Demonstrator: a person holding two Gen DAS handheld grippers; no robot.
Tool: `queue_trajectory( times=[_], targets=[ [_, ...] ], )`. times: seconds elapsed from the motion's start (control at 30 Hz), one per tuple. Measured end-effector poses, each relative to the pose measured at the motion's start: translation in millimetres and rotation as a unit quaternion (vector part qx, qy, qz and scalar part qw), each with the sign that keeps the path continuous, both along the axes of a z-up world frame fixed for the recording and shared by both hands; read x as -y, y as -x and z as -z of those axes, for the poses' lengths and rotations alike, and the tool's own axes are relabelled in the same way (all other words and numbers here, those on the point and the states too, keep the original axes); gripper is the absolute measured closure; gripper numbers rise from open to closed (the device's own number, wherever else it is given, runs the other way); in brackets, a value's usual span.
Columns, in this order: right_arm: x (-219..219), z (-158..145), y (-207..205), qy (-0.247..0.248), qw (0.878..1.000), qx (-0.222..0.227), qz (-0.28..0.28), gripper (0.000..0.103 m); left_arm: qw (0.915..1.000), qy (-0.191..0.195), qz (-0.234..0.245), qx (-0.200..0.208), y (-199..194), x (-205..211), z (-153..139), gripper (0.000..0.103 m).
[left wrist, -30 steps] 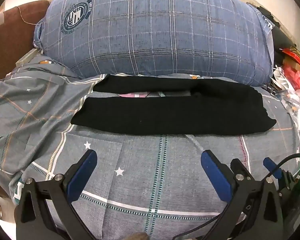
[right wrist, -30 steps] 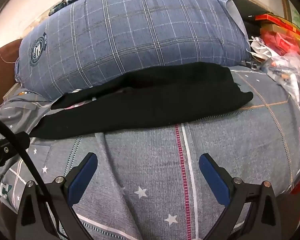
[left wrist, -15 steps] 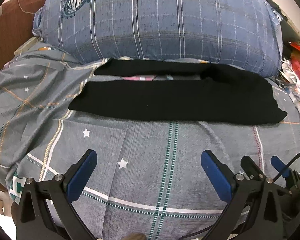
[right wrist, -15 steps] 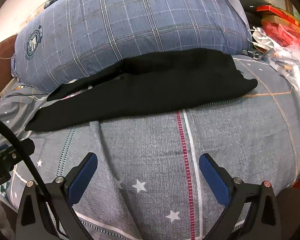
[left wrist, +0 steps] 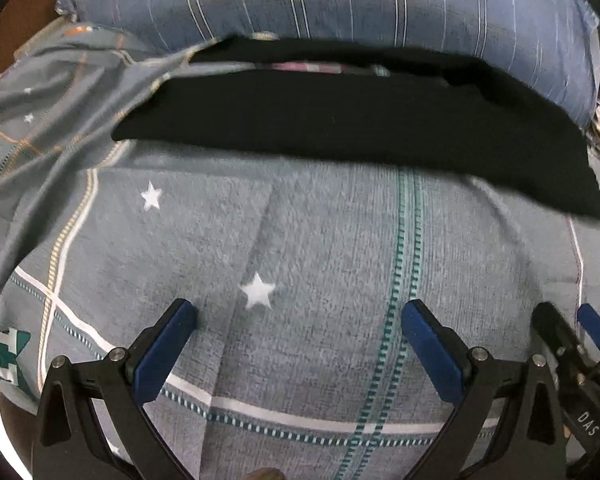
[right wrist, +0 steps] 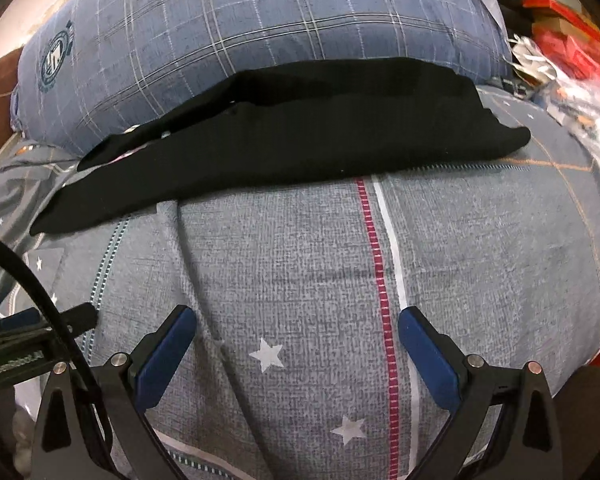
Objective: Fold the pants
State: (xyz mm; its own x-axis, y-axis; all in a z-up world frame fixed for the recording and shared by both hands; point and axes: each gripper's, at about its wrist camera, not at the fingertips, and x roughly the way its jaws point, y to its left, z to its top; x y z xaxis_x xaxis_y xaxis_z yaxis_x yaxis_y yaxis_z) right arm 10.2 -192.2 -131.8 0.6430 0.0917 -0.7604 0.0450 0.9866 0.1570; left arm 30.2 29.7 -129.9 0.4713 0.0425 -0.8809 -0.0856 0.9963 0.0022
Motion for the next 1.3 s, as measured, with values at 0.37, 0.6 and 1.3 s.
queue_trajectory(
  times=[0.37,0.6,1.3],
  targets=[
    [1.6,3.9,-4.2,-0.003,1.000,0.001,-0.012,0.000,0.9999,0.003,0.012,-0.002,8.7,3.6,-2.4,0.000],
    [-3.6,4.6,-6.3,0.024,0.999,-0.027,-0.040,0.000,0.9997,0.007,0.019,-0.011,16.9,5.9,-11.3,0.017],
    [29.2,-34.0,-8.3,-0.013,0.997,0.006,-0.069,0.021,0.9946,0.075,0.033,0.064,-14.8,-56.1,-105.6,0.032]
  ],
)
